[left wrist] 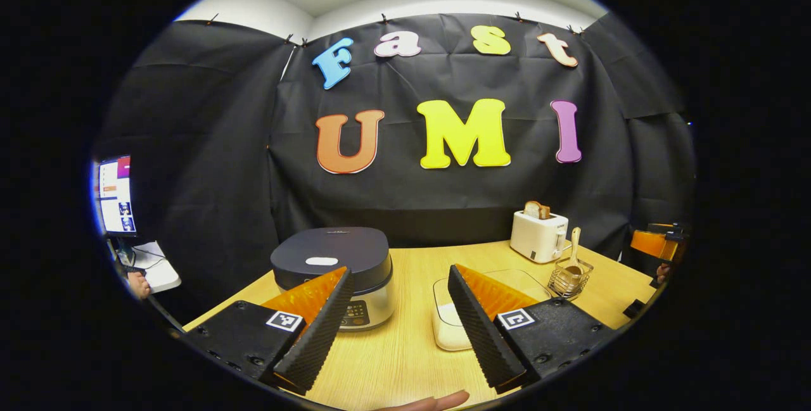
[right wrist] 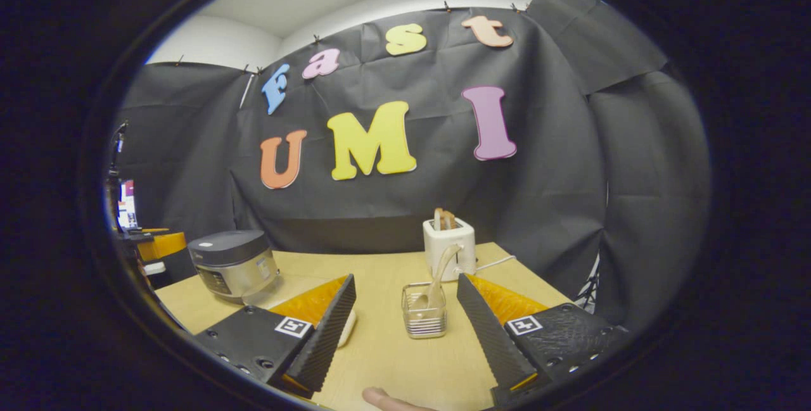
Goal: Close the left gripper, press the button to open the rice cooker; take a wooden spoon from the chopstick holder with the right hand, scoop a spoonful of rice and pour it into the rice cooker, then put the wooden spoon back into the chopstick holder.
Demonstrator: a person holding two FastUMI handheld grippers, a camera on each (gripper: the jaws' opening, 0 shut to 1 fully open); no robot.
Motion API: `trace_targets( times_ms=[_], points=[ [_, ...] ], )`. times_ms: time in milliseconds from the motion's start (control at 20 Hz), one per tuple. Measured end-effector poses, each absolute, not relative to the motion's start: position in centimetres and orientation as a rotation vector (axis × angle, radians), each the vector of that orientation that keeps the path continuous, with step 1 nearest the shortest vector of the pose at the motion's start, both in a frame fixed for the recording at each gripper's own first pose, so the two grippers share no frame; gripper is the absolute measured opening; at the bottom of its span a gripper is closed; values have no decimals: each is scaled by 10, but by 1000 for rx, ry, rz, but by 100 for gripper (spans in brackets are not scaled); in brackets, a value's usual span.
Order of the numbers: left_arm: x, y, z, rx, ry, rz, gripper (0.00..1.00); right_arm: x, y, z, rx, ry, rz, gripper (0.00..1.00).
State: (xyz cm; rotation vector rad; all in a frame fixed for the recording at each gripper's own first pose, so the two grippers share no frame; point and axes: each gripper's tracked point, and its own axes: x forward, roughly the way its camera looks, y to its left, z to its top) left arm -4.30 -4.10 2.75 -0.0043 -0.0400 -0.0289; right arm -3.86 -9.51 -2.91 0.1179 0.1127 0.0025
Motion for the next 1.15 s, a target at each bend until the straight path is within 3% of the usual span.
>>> trace_targets(
  times_ms=[700,1150],
  points=[
    [-37,-92,37,5,-35,-2,95,11,-94,16,-14,53,53,92],
    [-58,-152,160,54,-149,-52,95,-22,-118,77,-48,-25,23,97]
  ],
)
